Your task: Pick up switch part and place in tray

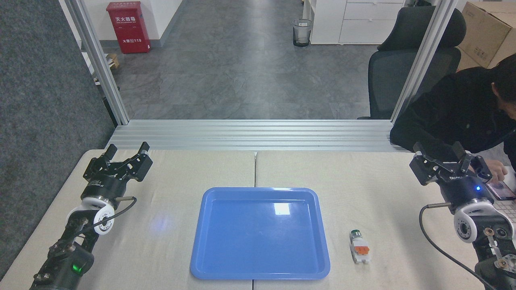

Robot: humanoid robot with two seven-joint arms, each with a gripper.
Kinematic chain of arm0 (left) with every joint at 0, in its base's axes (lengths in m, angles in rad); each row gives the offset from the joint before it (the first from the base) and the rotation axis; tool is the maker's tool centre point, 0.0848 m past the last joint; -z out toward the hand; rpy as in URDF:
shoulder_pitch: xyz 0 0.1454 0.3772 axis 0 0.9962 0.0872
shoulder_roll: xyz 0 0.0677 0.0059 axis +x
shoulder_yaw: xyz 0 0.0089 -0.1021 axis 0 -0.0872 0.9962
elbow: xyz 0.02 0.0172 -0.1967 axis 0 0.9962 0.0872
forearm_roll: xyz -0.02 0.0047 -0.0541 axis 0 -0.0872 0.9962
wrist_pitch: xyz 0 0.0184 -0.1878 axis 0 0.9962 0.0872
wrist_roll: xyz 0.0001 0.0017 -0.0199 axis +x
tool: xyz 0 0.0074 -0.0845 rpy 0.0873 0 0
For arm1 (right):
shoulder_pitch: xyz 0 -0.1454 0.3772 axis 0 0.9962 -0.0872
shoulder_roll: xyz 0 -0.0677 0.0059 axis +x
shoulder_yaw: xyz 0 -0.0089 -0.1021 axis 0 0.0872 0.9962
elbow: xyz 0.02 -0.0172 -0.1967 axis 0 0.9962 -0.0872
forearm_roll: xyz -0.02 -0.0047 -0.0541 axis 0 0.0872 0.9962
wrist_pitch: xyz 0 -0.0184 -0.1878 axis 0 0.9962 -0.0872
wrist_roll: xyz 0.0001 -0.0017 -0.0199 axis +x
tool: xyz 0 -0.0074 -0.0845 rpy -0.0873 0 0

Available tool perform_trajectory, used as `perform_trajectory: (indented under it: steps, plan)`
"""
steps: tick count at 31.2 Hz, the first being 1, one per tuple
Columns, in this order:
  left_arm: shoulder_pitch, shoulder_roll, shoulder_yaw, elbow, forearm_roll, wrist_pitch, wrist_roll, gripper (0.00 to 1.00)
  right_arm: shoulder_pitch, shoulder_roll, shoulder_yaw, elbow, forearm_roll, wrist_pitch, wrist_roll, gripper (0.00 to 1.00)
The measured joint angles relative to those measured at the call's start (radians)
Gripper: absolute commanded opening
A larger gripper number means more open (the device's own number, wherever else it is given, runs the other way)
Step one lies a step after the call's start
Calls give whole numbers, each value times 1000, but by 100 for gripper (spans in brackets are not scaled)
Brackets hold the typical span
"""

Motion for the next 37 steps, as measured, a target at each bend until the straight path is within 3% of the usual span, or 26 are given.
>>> perform_trajectory:
  steps: [37]
  plan:
    - [1,0,0,-1,0,0,0,100,3,2,1,-1,-1,0,2,98]
